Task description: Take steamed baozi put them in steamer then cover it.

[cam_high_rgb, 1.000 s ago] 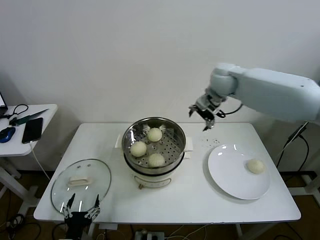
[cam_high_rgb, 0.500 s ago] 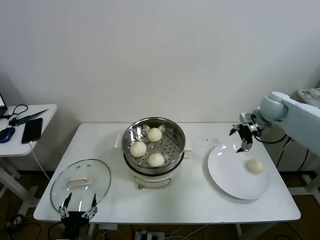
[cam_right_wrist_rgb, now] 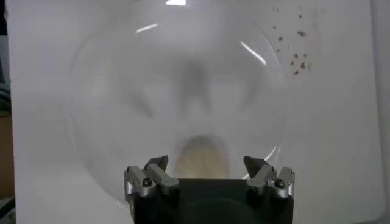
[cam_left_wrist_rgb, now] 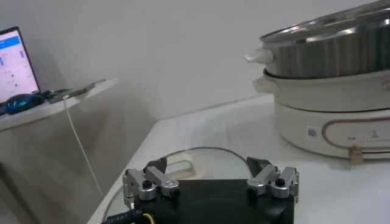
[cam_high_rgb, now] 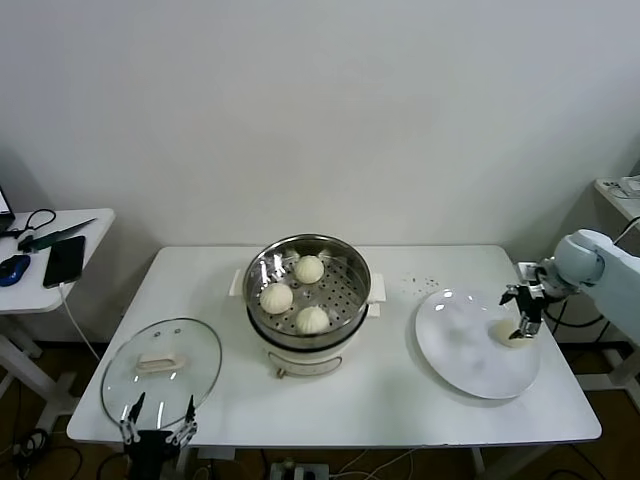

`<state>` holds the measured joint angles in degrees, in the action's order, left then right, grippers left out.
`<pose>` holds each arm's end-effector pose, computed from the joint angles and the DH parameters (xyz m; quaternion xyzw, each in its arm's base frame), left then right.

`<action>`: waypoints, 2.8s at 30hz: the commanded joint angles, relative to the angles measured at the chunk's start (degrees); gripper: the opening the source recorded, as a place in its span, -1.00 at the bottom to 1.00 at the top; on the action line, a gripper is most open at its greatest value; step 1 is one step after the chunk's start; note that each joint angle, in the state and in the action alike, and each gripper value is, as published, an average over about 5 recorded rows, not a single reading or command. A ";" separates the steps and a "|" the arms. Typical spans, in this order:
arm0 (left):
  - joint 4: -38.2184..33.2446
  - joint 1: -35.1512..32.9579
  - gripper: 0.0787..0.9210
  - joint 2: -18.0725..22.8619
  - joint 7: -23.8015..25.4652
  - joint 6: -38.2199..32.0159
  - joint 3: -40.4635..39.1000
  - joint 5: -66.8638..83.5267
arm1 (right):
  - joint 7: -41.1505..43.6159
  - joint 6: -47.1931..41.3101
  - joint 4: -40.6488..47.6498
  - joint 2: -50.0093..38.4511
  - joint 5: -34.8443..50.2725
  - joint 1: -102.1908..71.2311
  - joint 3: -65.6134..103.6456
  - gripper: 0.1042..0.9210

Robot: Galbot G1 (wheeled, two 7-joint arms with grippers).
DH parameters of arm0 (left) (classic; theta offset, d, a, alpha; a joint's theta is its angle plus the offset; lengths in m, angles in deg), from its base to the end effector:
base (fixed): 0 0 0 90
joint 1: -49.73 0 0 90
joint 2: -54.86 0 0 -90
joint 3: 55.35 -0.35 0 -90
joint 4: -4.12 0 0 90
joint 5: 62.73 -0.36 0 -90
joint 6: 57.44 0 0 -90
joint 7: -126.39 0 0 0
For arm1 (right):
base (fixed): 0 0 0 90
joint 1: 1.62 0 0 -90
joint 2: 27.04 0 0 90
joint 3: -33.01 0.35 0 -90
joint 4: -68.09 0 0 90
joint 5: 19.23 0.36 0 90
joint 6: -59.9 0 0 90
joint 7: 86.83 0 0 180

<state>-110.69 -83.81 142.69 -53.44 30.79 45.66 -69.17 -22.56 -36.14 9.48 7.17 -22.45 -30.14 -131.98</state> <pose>0.0972 0.0699 -0.3634 0.0563 -0.9793 -0.1252 0.1488 0.5192 -0.2776 -0.1916 0.4452 -0.5788 0.4999 0.4658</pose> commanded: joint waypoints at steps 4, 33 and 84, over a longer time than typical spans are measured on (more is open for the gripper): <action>0.14 0.32 0.77 0.23 -0.37 0.53 -0.16 -0.36 | 0.46 4.44 11.06 5.60 -7.77 -4.35 3.92 0.76; 1.40 1.70 0.77 0.05 -0.37 0.88 -0.42 -0.29 | 0.39 6.37 14.83 9.76 -7.69 -0.34 -1.28 0.52; 1.23 5.02 0.77 -1.87 0.25 -0.13 -6.45 0.63 | -7.65 -12.64 2.05 47.36 56.83 40.83 -56.58 0.49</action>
<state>-109.52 -78.95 141.02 -53.20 30.65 39.27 -68.87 -29.11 -48.05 10.40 48.62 33.52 14.70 -185.80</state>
